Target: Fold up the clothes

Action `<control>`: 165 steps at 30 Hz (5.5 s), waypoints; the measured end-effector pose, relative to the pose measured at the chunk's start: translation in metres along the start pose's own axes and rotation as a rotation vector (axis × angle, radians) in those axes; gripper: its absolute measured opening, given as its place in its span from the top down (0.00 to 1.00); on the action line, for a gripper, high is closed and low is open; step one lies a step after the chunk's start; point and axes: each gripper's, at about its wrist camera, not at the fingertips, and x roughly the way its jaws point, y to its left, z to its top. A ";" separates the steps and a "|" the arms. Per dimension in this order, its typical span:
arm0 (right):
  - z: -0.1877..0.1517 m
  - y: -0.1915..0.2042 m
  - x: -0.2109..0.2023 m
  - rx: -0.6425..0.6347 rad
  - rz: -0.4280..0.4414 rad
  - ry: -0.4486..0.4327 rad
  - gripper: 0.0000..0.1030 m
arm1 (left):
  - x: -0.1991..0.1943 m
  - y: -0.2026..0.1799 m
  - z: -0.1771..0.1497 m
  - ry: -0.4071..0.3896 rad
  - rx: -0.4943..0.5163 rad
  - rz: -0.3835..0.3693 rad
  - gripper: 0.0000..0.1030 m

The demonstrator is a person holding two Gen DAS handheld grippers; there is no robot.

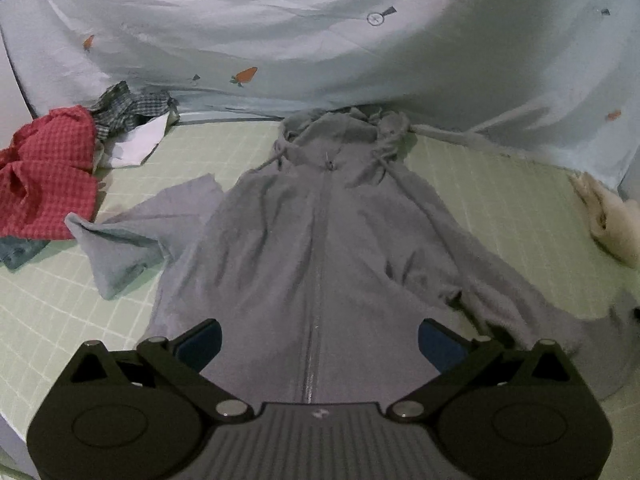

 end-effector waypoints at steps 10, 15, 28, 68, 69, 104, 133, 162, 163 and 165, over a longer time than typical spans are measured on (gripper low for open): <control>-0.016 -0.083 -0.057 0.351 -0.224 -0.151 0.96 | 0.005 -0.008 0.002 0.016 0.014 0.001 0.00; -0.019 -0.057 -0.039 0.281 -0.045 -0.096 0.41 | 0.007 -0.016 0.004 0.016 0.062 -0.013 0.00; -0.017 0.008 0.007 0.153 -0.093 0.029 0.00 | 0.009 -0.009 0.008 0.020 0.030 0.010 0.00; -0.092 -0.042 -0.079 0.482 -0.673 -0.002 0.92 | 0.020 -0.005 0.012 0.033 0.034 -0.044 0.01; -0.094 -0.041 -0.079 0.479 -0.676 0.006 0.91 | 0.020 -0.003 0.012 0.034 0.024 -0.043 0.01; -0.120 -0.049 -0.112 0.490 -0.522 0.036 0.91 | -0.033 0.043 -0.042 0.054 -0.034 -0.037 0.01; -0.027 0.098 -0.076 0.066 -0.262 0.014 0.00 | -0.027 0.137 -0.040 0.076 -0.125 0.039 0.01; 0.058 0.289 0.064 -0.182 0.238 0.071 0.59 | 0.095 0.205 0.036 0.146 -0.212 -0.004 0.00; 0.059 0.291 0.064 -0.185 0.254 0.066 0.64 | 0.095 0.204 0.036 0.144 -0.212 -0.004 0.00; 0.060 0.296 0.063 -0.201 0.266 0.056 0.90 | 0.094 0.205 0.035 0.141 -0.216 0.000 0.00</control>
